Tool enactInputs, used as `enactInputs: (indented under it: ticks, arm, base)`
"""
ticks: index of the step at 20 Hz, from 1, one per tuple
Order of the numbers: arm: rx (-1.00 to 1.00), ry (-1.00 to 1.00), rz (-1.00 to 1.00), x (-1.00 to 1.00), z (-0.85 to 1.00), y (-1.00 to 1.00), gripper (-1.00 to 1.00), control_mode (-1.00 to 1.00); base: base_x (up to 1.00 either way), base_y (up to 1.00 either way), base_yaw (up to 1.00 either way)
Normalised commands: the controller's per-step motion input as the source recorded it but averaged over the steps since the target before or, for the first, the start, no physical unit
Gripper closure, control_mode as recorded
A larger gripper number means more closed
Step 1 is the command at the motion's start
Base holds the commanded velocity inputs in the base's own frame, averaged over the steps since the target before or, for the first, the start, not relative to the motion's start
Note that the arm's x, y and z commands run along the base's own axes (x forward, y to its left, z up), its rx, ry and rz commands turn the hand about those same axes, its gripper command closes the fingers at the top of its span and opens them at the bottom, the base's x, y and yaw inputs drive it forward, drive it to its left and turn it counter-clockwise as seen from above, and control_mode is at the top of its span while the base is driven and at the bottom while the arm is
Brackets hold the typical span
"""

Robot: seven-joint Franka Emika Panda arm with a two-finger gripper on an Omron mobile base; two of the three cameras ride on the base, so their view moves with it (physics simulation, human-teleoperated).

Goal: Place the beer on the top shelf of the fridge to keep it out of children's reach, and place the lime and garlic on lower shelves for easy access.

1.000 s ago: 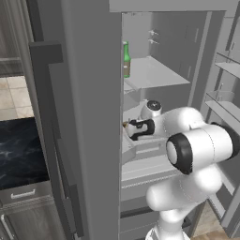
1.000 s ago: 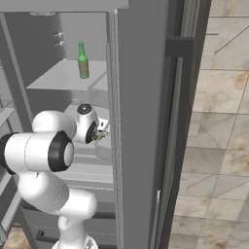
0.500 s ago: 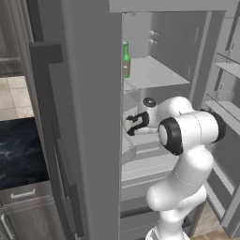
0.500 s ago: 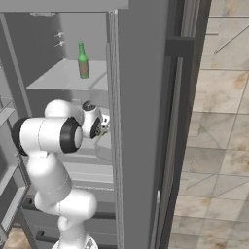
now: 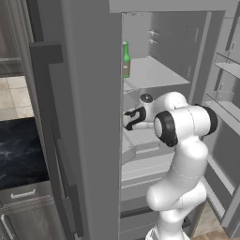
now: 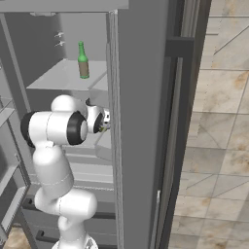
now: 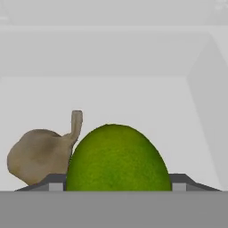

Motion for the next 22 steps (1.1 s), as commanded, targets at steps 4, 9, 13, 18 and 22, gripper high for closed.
enactInputs:
  ticks: [4,9,13,18,22]
  arm:
    - [0.0,0.0,0.0,-0.04,-0.16,0.0,-1.0,-1.0]
    - [0.0,-0.01,0.0,-0.36,-0.02,0.0,-1.0,-1.0]
    - [0.0,-0.01,0.0,-0.78,0.0,-0.06,-1.0,-1.0]
    - [0.0,0.0,0.0,-0.85,0.19,-0.14,-1.0,-1.0]
    - [0.0,0.0,0.0,-0.98,0.34,-0.16,-1.0,-1.0]
  base:
    - [0.0,0.0,0.0]
    - [0.0,0.0,0.0]
    - [0.0,0.0,0.0]
    - [0.0,0.0,0.0]
    - [0.0,0.0,0.0]
